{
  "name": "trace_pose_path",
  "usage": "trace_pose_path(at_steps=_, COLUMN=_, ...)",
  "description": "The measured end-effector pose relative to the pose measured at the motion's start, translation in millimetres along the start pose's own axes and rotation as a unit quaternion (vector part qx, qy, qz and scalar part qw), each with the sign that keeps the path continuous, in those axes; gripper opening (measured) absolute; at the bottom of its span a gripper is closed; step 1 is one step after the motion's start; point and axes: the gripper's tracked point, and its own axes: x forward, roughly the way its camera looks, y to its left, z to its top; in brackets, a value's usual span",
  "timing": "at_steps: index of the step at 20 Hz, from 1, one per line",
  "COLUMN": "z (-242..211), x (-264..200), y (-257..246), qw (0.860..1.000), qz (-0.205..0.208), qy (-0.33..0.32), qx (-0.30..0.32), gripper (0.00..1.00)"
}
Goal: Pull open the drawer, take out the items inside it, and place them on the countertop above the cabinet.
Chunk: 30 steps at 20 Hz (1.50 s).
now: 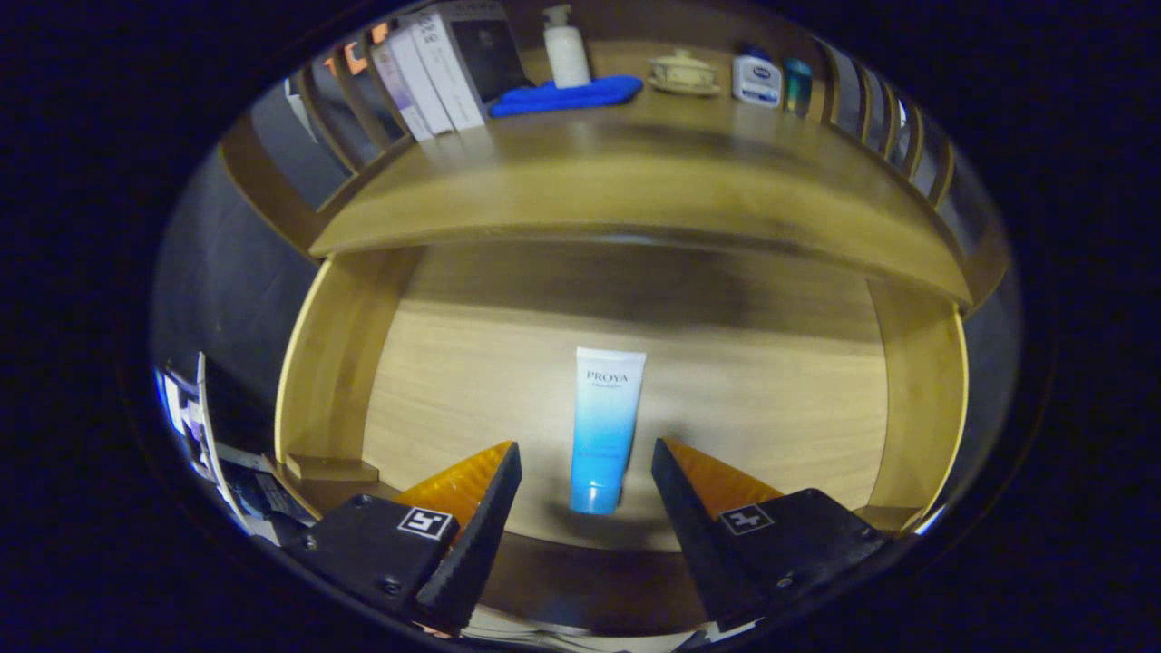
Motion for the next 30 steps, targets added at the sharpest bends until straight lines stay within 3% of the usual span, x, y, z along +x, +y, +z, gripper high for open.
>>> trace_pose_path(at_steps=4, z=-1, x=12, y=-2, qw=0.999, qz=-0.012, qy=0.035, qx=0.009, gripper=0.91)
trace_pose_path(at_steps=8, z=-1, x=18, y=-4, qw=0.998, qz=-0.041, qy=0.047, qx=-0.007, gripper=0.81)
trace_pose_path(at_steps=12, z=-8, x=27, y=-9, qw=0.997, qz=-0.055, qy=0.059, qx=-0.017, gripper=0.66)
trace_pose_path(at_steps=17, z=-9, x=27, y=-11, qw=0.998, qz=-0.041, qy=0.046, qx=-0.009, gripper=0.46)
trace_pose_path(at_steps=21, z=-3, x=10, y=-8, qw=0.999, qz=-0.019, qy=0.034, qx=-0.002, gripper=0.42)
trace_pose_path(at_steps=30, z=30, x=-71, y=-11, qw=0.999, qz=0.003, qy=-0.034, qx=-0.021, gripper=0.41)
